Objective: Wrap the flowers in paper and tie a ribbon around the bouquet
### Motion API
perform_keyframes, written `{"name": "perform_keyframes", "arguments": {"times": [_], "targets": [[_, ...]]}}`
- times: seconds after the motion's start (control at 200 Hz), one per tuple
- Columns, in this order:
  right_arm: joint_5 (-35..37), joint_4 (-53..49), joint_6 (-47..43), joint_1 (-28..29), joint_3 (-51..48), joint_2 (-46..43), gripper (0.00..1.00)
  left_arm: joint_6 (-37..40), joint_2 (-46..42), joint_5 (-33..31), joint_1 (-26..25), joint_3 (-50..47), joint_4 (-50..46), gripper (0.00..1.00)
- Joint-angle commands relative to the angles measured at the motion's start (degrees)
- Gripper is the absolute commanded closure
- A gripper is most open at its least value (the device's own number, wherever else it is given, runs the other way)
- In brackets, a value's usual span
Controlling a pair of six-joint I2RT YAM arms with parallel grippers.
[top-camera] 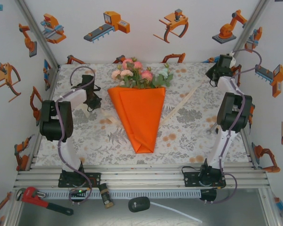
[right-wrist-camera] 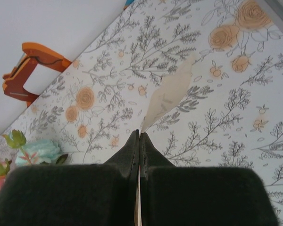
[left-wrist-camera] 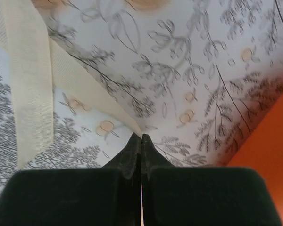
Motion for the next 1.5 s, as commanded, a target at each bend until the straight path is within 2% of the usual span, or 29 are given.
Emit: {"name": "perform_keyframes", "arguments": {"times": [0.0,0.11,0.315,0.446,0.656,0.676,0.746,0.781,0.881,1.031,1.146,1.241,1.362,1.492], "targets": [[-2.9,1.2,-1.3,2.1,-3.4,-8.0,1.00,2.0,-6.8,0.6,-1.3,-4.4,1.9,1.00],[-6.0,2.3,-1.0,5.4,-7.4,-13.8,1.00,4.2,-11.5,0.5,-1.7,-6.7,3.4,1.00],[-10.8,1.8,-3.1,17.7,-8.3,-19.4,1.00,4.6,-17.8,-0.7,-5.4,-12.0,3.3,1.00],[-18.0,0.0,-3.4,28.3,-3.5,-17.3,1.00,2.1,-21.5,-2.0,-9.0,-16.9,4.2,1.00],[-21.1,-5.6,-6.5,47.5,7.4,-7.4,1.00,-2.8,-27.1,-6.0,-15.2,-22.7,5.2,1.00],[-21.6,-6.3,-6.7,48.9,8.7,-5.8,0.93,-3.2,-27.5,-6.4,-16.0,-23.2,5.3,1.00],[-25.5,-12.7,-10.7,52.9,16.1,0.4,0.53,-5.0,-28.8,-8.1,-18.0,-24.7,5.6,1.00],[-24.5,-17.4,-13.6,54.2,19.8,2.4,0.45,-5.7,-29.6,-8.9,-18.8,-25.4,5.5,1.00],[-20.5,-21.4,-16.2,53.8,21.3,2.2,0.37,-8.4,-32.5,-12.0,-20.3,-27.1,3.5,1.00],[-20.7,-20.6,-16.1,51.4,18.1,-2.4,0.36,-10.2,-37.1,-15.5,-22.0,-29.6,2.9,0.98],[-19.5,-18.7,-15.1,49.4,12.9,-7.2,0.36,-7.5,-38.3,-16.2,-23.1,-28.9,3.8,0.97],[-16.8,-16.5,-12.2,46.8,7.0,-11.8,0.37,0.0,-38.3,-14.7,-24.1,-27.3,9.4,0.96],[-13.5,-11.7,-6.3,42.8,-2.5,-18.2,0.37,12.2,-36.2,-5.8,-25.8,-23.9,22.8,0.91],[-7.4,-7.1,-2.1,40.5,-13.3,-24.5,0.38,26.0,-26.7,3.1,-30.2,-15.2,29.0,0.76]]}}
